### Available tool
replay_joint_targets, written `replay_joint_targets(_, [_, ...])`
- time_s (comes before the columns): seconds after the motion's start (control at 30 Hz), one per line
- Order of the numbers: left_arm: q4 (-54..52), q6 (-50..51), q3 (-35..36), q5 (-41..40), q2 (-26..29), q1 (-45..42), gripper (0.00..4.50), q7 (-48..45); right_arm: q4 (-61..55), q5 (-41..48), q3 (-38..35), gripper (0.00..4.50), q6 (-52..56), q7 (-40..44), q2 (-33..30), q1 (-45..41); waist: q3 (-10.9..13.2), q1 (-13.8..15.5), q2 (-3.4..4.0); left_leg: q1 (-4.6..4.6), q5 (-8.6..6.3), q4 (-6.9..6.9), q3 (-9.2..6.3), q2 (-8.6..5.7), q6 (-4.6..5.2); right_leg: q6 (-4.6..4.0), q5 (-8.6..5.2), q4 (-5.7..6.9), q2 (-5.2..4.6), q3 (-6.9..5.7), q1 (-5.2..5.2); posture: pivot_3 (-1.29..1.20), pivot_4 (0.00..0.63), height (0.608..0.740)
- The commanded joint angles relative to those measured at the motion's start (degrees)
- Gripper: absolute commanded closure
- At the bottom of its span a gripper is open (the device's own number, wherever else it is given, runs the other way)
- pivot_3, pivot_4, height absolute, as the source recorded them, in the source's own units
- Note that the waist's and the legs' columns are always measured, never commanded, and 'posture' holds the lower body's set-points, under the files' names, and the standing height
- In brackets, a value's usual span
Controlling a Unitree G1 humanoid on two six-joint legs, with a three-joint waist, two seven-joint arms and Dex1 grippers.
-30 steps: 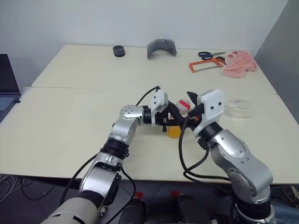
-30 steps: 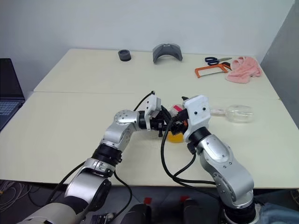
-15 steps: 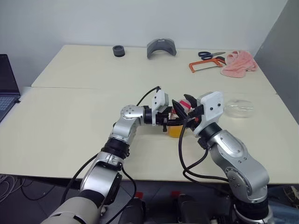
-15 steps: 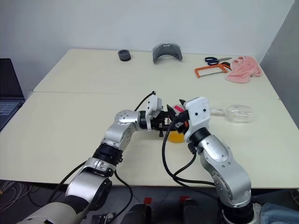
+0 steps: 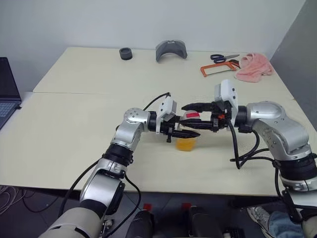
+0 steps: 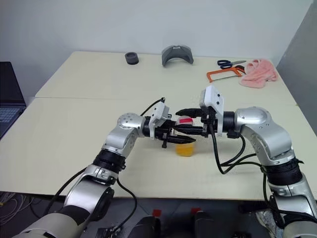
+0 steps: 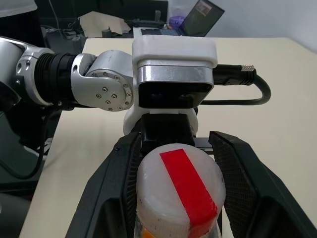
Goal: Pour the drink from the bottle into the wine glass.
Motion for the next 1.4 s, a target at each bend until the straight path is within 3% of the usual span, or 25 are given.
replay_joint_targets(0.03, [-3.91, 0.54, 2.56, -1.89, 0.46, -0.24, 2.81, 2.4, -2.16, 0.39, -2.04, 1.89, 0.33, -0.99, -0.37, 1.13, 0.0, 0.03, 0.0, 0.0, 0.0, 0.0, -0.03, 0.0, 0.0, 0.0, 0.0, 0.01, -0.02, 0.03, -0.01, 0.0, 0.15, 0.74])
replay_joint_targets(0.17, [-4.28, 0.23, 2.77, -1.48, 0.03, 0.45, 2.81, 4.36, -8.15, 1.54, -6.96, 0.6, 2.98, -6.7, -1.14, 4.83, 0.0, 0.16, 0.0, -0.01, 0.0, 0.02, -0.12, 0.03, -0.01, 0.0, 0.0, 0.03, -0.08, 0.03, -0.02, 0.0, 0.15, 0.74])
replay_joint_targets(0.3, [-2.82, -1.54, 3.25, -0.49, -0.92, 0.09, 2.81, 7.0, -24.09, 5.28, -14.64, 0.57, 9.97, -20.8, 2.22, 15.09, 0.0, 0.37, 0.0, -0.07, 0.01, 0.01, -0.29, 0.07, -0.01, 0.0, 0.0, 0.01, -0.12, -0.01, -0.02, 0.0, 0.15, 0.74])
replay_joint_targets(0.43, [0.42, -4.19, 2.73, 0.88, -1.78, -1.26, 2.81, 8.28, -32.1, -2.7, -9.15, 0.57, 11.67, -37.14, 10.37, 19.55, -0.01, 0.08, 0.0, -0.05, 0.01, 0.0, -0.27, 0.0, -0.02, 0.01, 0.0, 0.02, -0.12, 0.07, -0.01, 0.0, 0.15, 0.74])
replay_joint_targets(0.63, [4.83, -6.85, 2.13, 2.21, -3.6, -3.6, 2.81, 8.48, -33.77, -13.5, 0.77, 0.57, 11.01, -53.13, 21.67, 21.62, -0.02, 0.01, 0.02, 0.05, 0.03, 0.03, -0.22, -0.06, -0.05, 0.01, -0.01, 0.21, 0.05, 0.1, -0.04, 0.0, 0.15, 0.74])
replay_joint_targets(0.9, [8.72, -9.14, 2.19, 3.23, -5.13, -5.54, 2.81, 8.04, -30.63, -22.18, 3.59, 0.57, 7.81, -59.18, 26.01, 21.66, -0.02, 0.09, 0.02, 0.03, 0.05, 0.03, -0.19, -0.1, -0.08, 0.01, -0.01, 0.2, 0.01, 0.11, -0.06, 0.0, 0.15, 0.74])
replay_joint_targets(1.17, [9.63, -9.73, 2.42, 3.33, -5.32, -5.63, 2.81, 7.58, -29.47, -24.1, 4.05, 0.57, 5.52, -58.28, 28.01, 22.94, -0.02, 0.01, 0.02, 0.03, 0.02, 0.02, -0.15, -0.1, -0.04, 0.01, -0.01, 0.2, 0.04, 0.11, -0.06, 0.0, 0.15, 0.74])
replay_joint_targets(1.27, [10.12, -9.93, 2.68, 3.28, -5.2, -5.81, 2.81, 7.51, -29.3, -24.17, 3.76, 1.19, 4.49, -57.26, 27.87, 23.25, -0.02, 0.01, 0.02, 0.03, 0.02, 0.03, -0.13, -0.1, -0.04, 0.01, -0.01, 0.2, 0.04, 0.11, -0.06, 0.0, 0.15, 0.74])
replay_joint_targets(1.4, [10.23, -9.88, 2.79, 3.14, -4.93, -5.66, 2.81, 7.16, -29.28, -23.23, 4.0, 2.59, 2.94, -54.25, 26.84, 23.78, -0.02, 0.01, 0.02, 0.03, 0.02, 0.03, -0.11, -0.09, -0.03, 0.01, -0.01, 0.2, 0.04, 0.1, -0.06, 0.0, 0.15, 0.74])
